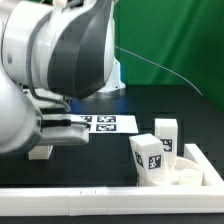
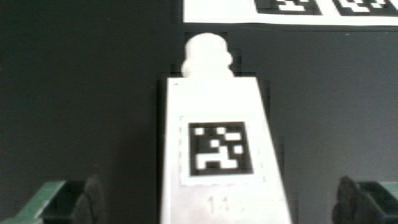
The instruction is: Assemble stool
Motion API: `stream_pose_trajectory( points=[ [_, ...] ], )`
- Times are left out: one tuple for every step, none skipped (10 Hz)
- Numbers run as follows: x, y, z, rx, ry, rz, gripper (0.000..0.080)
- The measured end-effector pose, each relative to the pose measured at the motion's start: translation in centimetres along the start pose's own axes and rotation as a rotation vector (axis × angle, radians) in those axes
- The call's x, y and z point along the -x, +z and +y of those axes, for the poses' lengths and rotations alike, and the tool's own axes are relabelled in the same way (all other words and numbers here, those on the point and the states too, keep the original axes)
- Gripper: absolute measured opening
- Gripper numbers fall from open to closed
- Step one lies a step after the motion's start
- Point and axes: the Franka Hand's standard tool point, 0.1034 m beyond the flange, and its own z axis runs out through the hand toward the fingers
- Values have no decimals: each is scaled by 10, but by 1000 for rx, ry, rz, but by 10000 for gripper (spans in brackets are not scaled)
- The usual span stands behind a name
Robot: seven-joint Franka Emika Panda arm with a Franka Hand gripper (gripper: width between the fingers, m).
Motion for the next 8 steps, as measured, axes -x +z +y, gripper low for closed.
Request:
stream_pose_trajectory(
  points=[
    [-2, 9, -2, 0, 14, -13, 649],
    [-1, 10, -2, 3, 22, -16, 649],
    [-1, 10, -1, 2, 23, -15, 620],
    [-1, 10, -1, 1, 24, -15, 620],
    [-1, 10, -1, 1, 24, -15, 439],
    [-1, 10, -1, 0, 24, -15, 334],
    [-1, 10, -1, 0, 24, -16, 334],
    [-1, 10, 0, 0, 25, -16, 334]
  ],
)
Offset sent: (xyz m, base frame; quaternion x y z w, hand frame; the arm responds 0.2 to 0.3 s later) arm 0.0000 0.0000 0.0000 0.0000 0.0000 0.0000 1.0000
